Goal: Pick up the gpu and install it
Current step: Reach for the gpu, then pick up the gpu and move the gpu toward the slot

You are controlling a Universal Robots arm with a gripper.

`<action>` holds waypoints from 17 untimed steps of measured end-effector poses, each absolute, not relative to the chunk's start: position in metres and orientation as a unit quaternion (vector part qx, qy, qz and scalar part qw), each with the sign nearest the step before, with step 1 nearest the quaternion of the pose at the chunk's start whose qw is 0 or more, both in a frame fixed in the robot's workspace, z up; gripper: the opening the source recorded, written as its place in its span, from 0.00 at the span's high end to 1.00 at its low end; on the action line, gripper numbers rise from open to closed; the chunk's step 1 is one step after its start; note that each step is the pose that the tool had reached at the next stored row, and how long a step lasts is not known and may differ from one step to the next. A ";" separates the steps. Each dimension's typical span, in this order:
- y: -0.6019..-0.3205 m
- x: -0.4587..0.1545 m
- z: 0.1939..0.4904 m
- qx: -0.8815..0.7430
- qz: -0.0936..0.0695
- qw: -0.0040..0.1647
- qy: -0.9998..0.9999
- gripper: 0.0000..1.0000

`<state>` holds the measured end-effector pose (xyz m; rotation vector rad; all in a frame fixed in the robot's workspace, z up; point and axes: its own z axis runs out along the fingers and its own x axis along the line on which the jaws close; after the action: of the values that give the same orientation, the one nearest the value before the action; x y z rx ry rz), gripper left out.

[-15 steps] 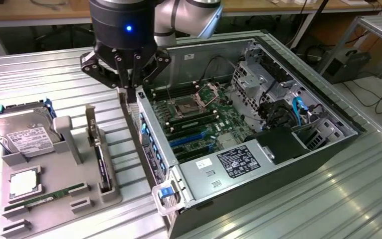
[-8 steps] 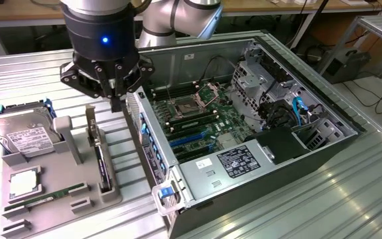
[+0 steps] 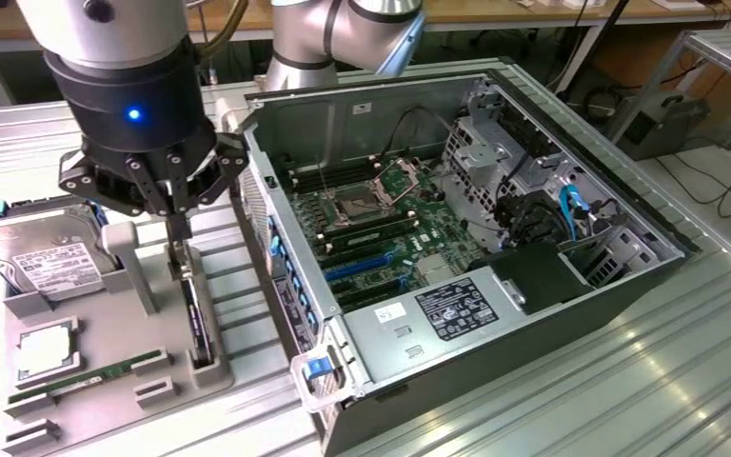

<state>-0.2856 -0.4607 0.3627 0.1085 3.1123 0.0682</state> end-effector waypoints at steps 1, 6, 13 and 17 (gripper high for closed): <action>-0.461 -0.287 0.361 0.032 0.022 0.013 0.999 0.89; -0.461 -0.288 0.360 0.028 0.022 0.013 0.999 0.89; -0.461 -0.288 0.360 0.028 0.022 0.013 0.999 0.89; -0.461 -0.288 0.360 0.028 0.022 0.013 0.999 0.89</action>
<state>-0.2881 -0.4607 0.3602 0.0862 3.1135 0.0681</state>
